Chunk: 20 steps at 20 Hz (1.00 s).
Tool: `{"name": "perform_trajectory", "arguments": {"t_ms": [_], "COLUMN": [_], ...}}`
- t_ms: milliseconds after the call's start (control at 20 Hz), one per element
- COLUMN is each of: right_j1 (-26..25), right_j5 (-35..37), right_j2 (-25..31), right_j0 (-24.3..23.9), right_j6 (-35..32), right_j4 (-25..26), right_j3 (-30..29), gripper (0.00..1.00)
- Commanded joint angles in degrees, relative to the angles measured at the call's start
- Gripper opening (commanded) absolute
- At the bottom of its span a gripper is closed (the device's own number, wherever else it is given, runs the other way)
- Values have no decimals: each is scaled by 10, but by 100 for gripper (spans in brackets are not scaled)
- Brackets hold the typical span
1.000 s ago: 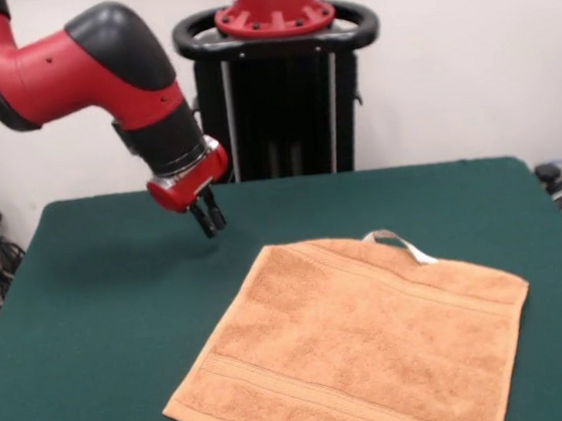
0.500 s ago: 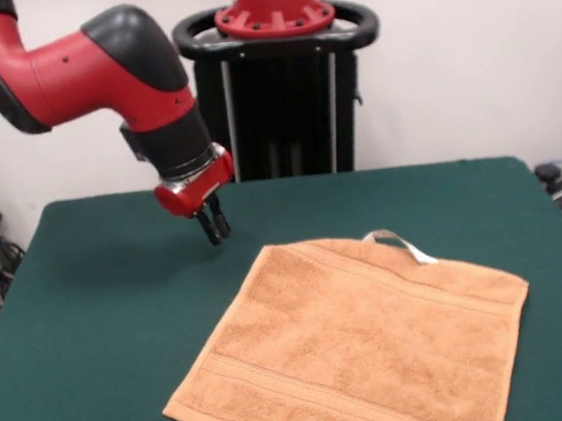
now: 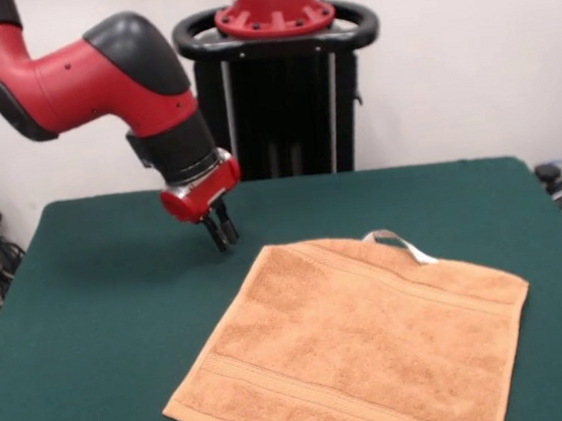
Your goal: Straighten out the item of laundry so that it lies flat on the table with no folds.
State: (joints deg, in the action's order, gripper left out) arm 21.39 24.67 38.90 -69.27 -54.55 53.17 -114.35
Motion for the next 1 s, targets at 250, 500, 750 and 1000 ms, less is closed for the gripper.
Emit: {"name": "perform_trajectory", "arguments": {"t_ms": [250,500,750,1000], "right_j1": [-34,-36,-23,-7], "right_j5": [-34,-47,-71,-105], "right_j2": [37,44,38,34], "right_j0": [7,-6,2,9], "right_j6": [45,60,44,21], "right_j4": [39,52,76,107], "right_j3": [66,67,68,63], "gripper": [0,0,0,0]}}
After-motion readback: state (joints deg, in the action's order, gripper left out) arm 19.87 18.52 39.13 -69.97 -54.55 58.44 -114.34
